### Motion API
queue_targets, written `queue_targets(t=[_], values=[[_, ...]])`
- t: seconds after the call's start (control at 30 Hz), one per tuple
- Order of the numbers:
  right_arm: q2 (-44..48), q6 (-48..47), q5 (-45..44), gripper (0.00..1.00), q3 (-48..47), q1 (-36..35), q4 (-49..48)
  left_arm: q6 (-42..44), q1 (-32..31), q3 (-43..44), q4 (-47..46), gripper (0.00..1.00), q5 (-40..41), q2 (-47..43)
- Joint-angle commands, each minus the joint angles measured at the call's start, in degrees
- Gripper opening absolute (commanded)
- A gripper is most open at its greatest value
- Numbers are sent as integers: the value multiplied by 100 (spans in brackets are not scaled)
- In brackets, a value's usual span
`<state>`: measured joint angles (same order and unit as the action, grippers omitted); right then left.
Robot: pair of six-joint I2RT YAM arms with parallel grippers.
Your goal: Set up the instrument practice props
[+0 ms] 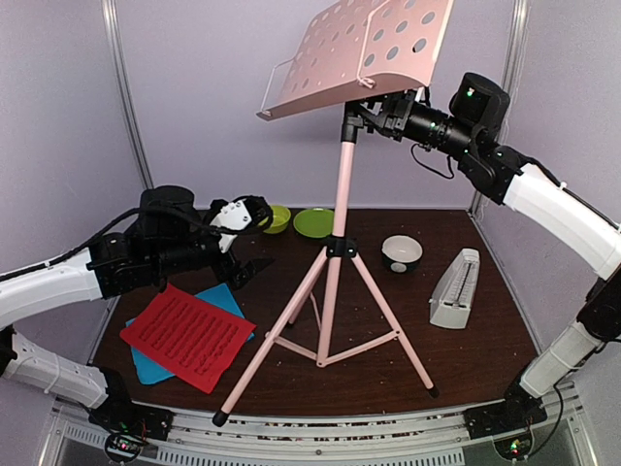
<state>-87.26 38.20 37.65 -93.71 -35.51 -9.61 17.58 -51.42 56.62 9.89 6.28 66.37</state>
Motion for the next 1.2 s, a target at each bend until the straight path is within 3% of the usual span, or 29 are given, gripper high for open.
queue_targets(t=[0.0, 0.27, 0.57, 0.73, 1.07, 1.17], values=[[338, -490, -462, 0, -624, 10, -1419, -71, 35, 105, -212, 98, 22, -89], [347, -84, -286, 0, -817, -25, -1817, -62, 35, 250, -147, 98, -32, -103], [507, -1174, -680, 0, 2, -107, -1699, -395, 35, 367, -150, 98, 279, 96], [648, -2266, -1033, 0, 261, -350, -1374, -939, 86, 234, -432, 98, 515, 3], [807, -2927, -1479, 0, 945, -577, -2017, -1454, 80, 33, -1330, 98, -834, 260], [795, -2890, -1456, 0, 1056, -593, -2083, -1483, 79, 55, -1656, 92, -1048, 550]])
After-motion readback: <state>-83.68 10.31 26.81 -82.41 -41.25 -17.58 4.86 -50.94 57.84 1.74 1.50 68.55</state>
